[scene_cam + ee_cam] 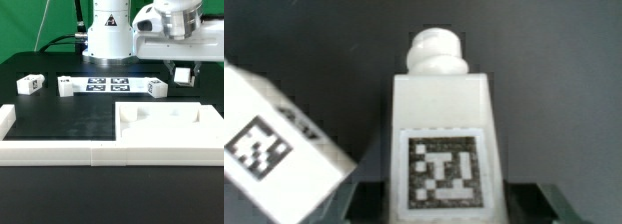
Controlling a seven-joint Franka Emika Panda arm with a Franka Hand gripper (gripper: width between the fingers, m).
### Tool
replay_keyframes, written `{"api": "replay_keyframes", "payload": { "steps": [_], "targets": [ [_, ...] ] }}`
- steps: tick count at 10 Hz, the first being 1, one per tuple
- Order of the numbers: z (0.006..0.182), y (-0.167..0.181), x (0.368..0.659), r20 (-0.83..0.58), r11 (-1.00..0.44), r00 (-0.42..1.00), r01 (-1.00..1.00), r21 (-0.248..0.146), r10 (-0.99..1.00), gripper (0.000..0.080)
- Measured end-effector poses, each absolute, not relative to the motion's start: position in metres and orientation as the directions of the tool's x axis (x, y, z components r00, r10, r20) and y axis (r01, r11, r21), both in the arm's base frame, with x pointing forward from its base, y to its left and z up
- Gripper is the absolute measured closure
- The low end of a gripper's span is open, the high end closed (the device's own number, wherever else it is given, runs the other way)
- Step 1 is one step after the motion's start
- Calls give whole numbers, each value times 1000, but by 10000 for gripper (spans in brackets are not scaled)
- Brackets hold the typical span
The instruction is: Assemble one leg
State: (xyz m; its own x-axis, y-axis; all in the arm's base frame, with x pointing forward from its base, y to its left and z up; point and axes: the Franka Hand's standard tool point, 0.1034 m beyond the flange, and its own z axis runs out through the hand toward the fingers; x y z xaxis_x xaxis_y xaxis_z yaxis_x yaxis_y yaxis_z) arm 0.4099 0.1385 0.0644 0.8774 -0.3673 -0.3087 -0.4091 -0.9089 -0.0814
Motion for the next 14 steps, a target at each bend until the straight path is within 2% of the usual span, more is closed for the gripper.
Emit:
{"api": "replay_keyframes", "payload": {
  "steps": [2, 3, 5, 8, 9, 10, 11, 14],
  "targets": [
    [77, 140, 416, -138, -951, 948, -299, -77, -286, 508],
    [82, 140, 415, -108, -961, 960, -266, -78, -257, 508],
    [94, 149, 422, 58, -984, 985, -156, -90, -162, 508],
    [98, 175, 413, 250, -969, 949, -145, -199, -193, 508],
    [96, 180, 409, 272, -969, 943, -135, -208, -190, 508],
    [95, 175, 410, 264, -974, 949, -122, -192, -171, 508],
    [97, 166, 420, 286, -988, 956, -18, -152, -61, 508],
    [104, 135, 444, 334, -991, 940, 108, -82, 75, 508]
  ]
}}
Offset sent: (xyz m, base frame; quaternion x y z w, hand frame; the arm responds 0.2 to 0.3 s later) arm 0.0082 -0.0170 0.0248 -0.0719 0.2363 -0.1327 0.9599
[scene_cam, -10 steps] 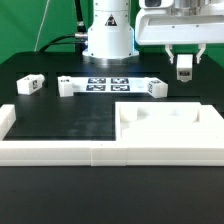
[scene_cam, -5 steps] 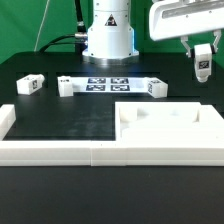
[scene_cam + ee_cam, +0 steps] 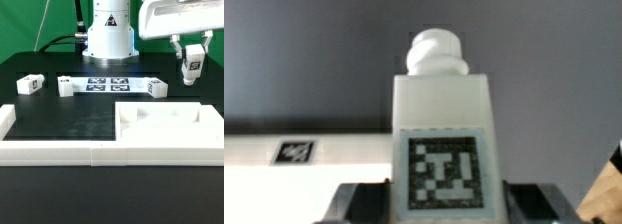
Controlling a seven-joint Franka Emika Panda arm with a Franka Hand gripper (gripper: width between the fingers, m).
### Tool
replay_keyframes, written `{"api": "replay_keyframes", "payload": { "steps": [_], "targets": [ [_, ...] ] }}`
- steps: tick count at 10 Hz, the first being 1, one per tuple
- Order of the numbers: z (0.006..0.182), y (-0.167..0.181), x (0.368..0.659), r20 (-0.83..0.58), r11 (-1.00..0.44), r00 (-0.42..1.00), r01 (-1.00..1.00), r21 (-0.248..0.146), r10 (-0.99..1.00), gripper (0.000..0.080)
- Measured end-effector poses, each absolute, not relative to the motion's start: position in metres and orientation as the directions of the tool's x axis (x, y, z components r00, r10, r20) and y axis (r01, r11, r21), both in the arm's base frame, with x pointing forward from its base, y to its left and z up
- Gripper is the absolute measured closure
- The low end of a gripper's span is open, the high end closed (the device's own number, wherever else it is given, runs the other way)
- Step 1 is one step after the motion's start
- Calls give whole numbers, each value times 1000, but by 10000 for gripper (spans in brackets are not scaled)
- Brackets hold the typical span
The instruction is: Assemble one leg
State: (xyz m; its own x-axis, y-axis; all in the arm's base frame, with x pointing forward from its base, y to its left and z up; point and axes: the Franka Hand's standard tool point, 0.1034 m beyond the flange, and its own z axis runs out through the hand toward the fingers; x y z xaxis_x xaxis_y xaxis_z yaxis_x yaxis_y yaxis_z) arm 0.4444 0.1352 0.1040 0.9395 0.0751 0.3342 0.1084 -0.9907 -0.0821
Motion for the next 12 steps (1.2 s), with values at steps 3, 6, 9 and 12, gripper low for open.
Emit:
{"api": "replay_keyframes", "payload": {
  "steps": [3, 6, 9, 12],
  "targets": [
    [107, 122, 457, 341, -990, 935, 123, -65, 94, 508],
    [107, 121, 459, 341, -990, 935, 127, -63, 99, 508],
    [114, 122, 517, 373, -986, 919, 160, -54, 129, 508],
    [117, 124, 558, 409, -986, 904, 158, -56, 122, 508]
  ]
}}
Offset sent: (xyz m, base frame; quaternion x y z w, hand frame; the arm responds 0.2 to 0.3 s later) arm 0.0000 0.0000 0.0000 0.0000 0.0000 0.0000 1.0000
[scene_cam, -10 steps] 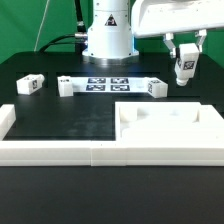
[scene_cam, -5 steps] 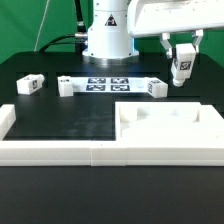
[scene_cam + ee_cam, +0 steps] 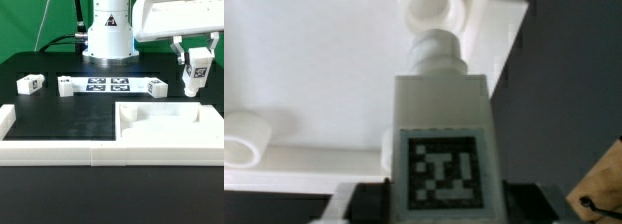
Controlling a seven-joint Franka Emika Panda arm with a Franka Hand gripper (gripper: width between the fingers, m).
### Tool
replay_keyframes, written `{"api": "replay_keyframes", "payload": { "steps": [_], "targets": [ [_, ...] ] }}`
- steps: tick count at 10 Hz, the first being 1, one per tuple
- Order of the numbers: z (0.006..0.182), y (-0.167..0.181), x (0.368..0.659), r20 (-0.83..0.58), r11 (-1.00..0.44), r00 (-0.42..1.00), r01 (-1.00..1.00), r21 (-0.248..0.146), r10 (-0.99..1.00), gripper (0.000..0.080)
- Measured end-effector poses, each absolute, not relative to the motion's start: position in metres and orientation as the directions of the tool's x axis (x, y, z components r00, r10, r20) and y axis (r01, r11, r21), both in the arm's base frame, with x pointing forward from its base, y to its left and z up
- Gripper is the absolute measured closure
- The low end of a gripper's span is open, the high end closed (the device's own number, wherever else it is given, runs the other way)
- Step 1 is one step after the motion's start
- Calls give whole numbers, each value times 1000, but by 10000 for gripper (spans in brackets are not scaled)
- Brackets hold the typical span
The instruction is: Assemble one leg
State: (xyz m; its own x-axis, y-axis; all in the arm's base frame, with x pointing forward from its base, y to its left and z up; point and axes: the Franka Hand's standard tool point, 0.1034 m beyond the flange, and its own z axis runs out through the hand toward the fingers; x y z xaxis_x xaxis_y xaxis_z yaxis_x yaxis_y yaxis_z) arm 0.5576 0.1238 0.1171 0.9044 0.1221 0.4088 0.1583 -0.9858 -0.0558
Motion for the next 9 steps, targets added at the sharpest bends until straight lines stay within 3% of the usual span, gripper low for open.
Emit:
{"api": "replay_keyframes", "payload": {
  "steps": [3, 4, 6, 9],
  "targets": [
    [118, 124, 564, 448, -985, 885, 165, -48, 126, 508],
    [120, 121, 567, 526, -986, 842, 161, -40, 116, 508],
    [114, 119, 563, 553, -987, 825, 158, -36, 112, 508],
    [113, 123, 588, 563, -984, 816, 173, -28, 128, 508]
  ]
}}
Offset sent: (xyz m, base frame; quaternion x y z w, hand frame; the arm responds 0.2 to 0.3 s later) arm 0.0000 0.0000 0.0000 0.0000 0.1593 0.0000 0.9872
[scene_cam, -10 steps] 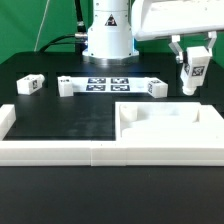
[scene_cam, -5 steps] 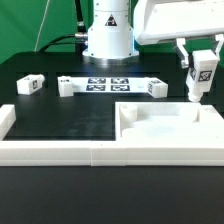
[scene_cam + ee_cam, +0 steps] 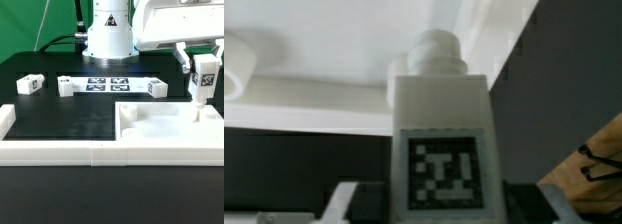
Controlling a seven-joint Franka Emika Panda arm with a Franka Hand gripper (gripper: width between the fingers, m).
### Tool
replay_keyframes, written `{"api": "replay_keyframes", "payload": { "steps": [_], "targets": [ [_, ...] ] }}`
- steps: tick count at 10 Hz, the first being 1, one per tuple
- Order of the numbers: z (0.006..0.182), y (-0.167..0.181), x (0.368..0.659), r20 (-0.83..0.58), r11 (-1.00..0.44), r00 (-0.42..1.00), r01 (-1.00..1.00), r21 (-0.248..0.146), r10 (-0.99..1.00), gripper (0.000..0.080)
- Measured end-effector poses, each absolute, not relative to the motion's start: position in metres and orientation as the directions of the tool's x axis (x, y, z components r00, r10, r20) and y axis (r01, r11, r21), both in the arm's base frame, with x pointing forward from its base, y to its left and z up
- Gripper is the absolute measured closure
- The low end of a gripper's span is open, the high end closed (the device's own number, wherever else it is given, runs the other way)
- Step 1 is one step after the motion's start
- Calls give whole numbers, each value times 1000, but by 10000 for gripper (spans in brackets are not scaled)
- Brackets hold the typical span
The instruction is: Assemble one leg
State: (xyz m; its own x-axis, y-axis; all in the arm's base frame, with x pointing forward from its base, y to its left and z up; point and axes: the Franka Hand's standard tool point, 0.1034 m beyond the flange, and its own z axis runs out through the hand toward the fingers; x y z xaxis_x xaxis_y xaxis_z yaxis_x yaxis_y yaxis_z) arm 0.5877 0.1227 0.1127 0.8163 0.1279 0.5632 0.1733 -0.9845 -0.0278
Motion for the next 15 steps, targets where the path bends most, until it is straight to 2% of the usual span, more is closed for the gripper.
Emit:
{"api": "replay_keyframes", "payload": {
  "steps": [4, 6, 13, 15],
  "targets": [
    [104, 121, 621, 586, -987, 802, 161, -27, 115, 508],
    [93, 120, 621, 580, -987, 806, 159, -26, 115, 508],
    [79, 121, 628, 592, -987, 798, 160, -21, 117, 508],
    [79, 121, 626, 593, -992, 801, 125, -33, 81, 508]
  ]
}}
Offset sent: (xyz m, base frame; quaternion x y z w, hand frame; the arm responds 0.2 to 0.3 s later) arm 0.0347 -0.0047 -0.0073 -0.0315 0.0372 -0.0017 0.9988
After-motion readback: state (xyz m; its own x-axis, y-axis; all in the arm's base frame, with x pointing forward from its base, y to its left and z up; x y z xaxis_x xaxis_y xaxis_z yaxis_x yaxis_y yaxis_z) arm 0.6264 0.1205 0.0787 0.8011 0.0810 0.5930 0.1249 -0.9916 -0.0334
